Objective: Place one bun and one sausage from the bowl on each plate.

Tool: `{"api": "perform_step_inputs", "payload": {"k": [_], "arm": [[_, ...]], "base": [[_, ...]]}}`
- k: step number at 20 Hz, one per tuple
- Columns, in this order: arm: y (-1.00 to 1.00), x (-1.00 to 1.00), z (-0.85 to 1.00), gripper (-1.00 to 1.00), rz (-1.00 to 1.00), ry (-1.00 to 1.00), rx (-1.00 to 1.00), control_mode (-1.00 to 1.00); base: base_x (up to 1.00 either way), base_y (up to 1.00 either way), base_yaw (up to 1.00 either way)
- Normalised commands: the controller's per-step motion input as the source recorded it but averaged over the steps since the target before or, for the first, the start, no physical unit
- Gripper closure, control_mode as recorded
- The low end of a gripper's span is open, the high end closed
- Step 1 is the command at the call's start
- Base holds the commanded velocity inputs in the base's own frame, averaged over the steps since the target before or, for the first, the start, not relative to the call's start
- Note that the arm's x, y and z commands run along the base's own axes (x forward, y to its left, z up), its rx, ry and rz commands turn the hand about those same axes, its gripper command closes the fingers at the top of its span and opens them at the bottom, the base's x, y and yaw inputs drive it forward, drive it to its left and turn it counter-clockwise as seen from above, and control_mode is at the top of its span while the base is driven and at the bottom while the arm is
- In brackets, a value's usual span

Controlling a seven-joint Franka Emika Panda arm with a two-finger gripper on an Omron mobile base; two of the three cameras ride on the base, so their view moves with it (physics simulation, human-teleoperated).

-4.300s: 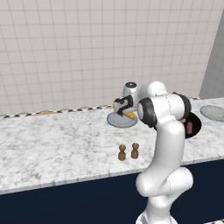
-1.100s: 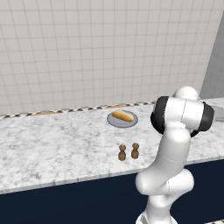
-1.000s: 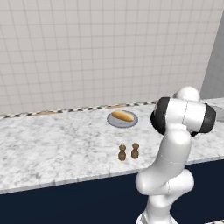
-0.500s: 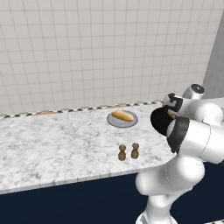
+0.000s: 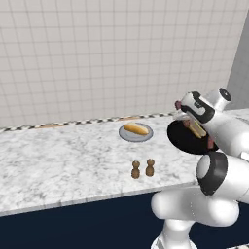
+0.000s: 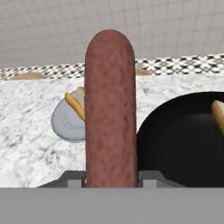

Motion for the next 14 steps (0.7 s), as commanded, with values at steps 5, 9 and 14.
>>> {"api": "perform_step_inputs", "payload": {"k": [5,9,14], "arm": [[1.00,0.26,0.32,1.00,0.27,0.22,-0.24,-1.00],[1.00,0.23,-0.89,1.00,0.31,0.13,-0.30,-1.00],[0.99,0.20,-0.76,1.00,0.37,0.11,-0.36,-1.00]], "base": [[0.00,0.00,0.00],[0.00,0.00,0.00],[0.00,0.00,0.00]]}}
